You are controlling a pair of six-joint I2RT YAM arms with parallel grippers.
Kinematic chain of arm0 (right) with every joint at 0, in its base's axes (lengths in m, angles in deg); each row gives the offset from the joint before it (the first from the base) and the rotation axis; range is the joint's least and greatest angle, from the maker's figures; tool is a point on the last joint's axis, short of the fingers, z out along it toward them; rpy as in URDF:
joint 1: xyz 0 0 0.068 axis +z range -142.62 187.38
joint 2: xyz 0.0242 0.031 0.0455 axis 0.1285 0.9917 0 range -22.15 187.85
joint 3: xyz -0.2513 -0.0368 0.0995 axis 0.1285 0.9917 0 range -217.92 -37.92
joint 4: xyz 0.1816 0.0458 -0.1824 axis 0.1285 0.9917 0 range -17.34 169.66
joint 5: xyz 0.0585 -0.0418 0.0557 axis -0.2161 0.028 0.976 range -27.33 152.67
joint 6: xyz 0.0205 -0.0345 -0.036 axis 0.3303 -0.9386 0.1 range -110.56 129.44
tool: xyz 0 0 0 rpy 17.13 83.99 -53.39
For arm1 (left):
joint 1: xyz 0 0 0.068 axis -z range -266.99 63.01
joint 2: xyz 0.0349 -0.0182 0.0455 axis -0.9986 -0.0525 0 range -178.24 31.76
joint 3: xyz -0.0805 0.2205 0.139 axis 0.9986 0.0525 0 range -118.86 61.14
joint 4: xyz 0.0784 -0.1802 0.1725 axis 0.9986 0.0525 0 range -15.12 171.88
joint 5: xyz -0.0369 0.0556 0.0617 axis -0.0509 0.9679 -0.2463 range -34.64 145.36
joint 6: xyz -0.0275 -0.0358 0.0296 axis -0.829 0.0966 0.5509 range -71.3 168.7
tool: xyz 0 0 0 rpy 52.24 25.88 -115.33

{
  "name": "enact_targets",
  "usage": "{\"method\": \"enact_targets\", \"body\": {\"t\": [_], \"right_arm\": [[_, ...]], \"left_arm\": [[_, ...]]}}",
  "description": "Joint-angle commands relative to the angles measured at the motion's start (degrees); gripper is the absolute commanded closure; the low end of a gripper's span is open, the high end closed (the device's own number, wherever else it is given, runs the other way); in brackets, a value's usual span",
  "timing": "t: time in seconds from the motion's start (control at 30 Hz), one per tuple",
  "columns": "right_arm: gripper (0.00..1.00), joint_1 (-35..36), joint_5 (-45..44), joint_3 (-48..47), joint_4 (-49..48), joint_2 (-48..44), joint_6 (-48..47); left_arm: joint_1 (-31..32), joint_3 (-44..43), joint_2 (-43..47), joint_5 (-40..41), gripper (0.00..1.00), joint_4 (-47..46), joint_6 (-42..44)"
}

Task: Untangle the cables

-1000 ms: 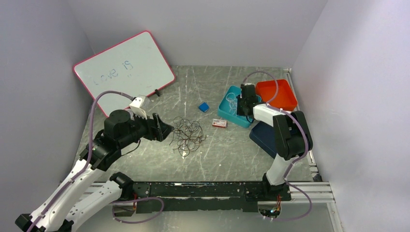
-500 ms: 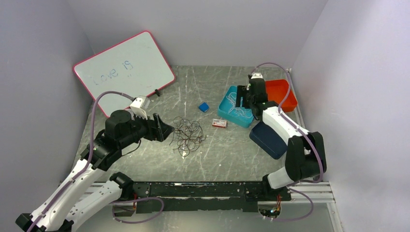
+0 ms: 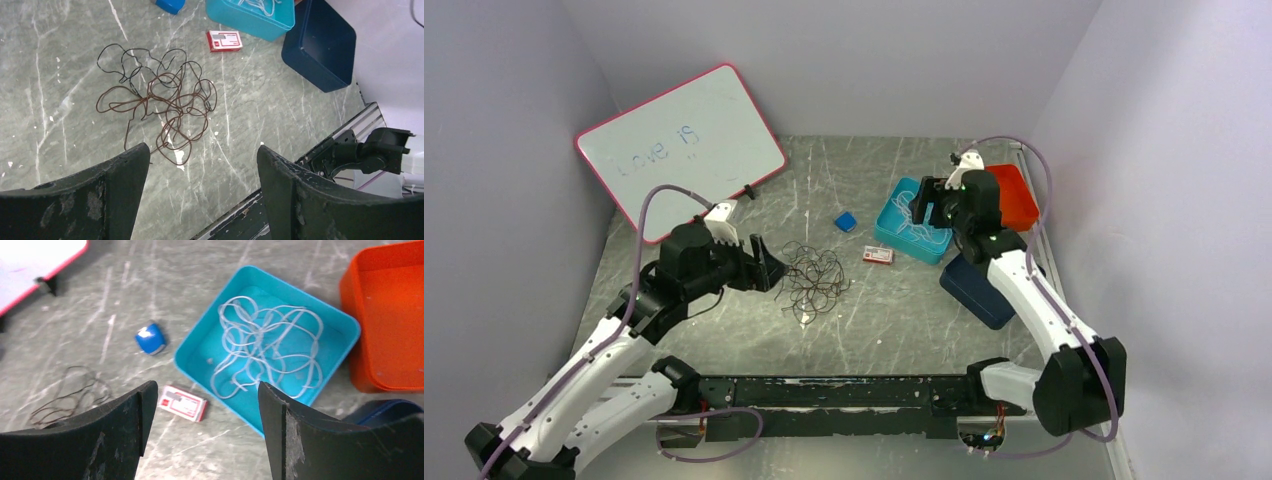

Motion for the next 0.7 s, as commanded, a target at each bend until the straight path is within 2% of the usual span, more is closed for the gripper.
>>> {"method": "enact_targets", "body": {"t": [0.0,0.2,0.43,0.67], "right_arm": [[0.24,0.81,9.31,2.24,-0.19,-3.4,3.85],[0.27,6.35,7.79,6.69,1.37,-7.09,9.25],[0.28,15.56,4.35,13.04,-1.03,-9.05,13.04],[0.29,16.37,3.47,15.23,-1.62,-10.33,11.61]], "left_arm": [[0.23,1.25,-1.78,2.35,0.17,-2.18,-1.86],[0.19,3.95,-5.5,4.31,0.19,-3.69,-4.33],[0.23,7.68,-11.6,1.58,0.25,-8.94,-4.86],[1.01,9.85,-17.09,-2.8,0.31,-15.23,-4.38]]}}
